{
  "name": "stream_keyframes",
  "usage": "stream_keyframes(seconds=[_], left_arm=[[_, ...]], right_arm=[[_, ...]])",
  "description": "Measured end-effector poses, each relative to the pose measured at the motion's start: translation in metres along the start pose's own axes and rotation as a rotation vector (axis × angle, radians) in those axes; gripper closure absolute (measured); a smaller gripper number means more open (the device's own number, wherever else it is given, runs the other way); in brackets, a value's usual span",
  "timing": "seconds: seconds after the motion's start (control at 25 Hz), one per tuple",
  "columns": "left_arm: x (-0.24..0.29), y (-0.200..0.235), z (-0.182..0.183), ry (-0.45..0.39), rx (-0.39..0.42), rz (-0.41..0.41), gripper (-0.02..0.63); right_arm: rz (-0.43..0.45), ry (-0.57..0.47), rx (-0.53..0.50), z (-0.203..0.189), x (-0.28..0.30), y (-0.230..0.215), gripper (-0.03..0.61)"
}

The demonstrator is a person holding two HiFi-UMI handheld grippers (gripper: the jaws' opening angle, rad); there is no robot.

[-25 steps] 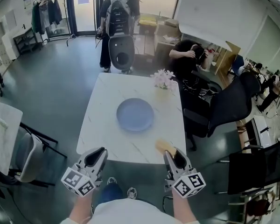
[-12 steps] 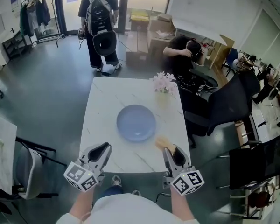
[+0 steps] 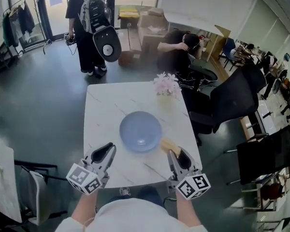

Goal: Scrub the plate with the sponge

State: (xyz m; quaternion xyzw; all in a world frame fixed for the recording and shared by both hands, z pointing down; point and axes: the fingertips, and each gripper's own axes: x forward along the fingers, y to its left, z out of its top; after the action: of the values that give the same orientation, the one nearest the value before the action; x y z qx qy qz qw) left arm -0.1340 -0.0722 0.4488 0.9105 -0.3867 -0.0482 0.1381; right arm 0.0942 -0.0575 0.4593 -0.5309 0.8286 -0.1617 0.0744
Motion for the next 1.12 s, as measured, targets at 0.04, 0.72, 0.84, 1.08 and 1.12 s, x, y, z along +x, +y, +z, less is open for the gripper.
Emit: stream_keyframes(seconds=[0.04,0.72,0.84,1.08,1.12], left_arm=[[0.003,0.004,0.000,0.004,-0.002,-0.001,0.546],[0.072,0.035,-0.016,0.011,0.036,0.087,0.546],[0.080,0.039,-0.026,0.025,0.027,0.087,0.546],[0.094,0.046,-0.030,0.009,0.006,0.088,0.546],[0.096,0.047,-0.032,0.008,-0.002,0.090,0.546]], right_arm=[[-0.003,0.002,-0.001,-0.001,0.004,-0.001,0.419],[0.080,0.061,-0.046,0.000,0.071,-0.046,0.419],[0.087,0.073,-0.033,-0.005,0.077,-0.052,0.419],[0.095,0.102,-0.019,-0.013,0.085,-0.060,0.419],[0.095,0.105,-0.019,-0.014,0.086,-0.061,0.419]])
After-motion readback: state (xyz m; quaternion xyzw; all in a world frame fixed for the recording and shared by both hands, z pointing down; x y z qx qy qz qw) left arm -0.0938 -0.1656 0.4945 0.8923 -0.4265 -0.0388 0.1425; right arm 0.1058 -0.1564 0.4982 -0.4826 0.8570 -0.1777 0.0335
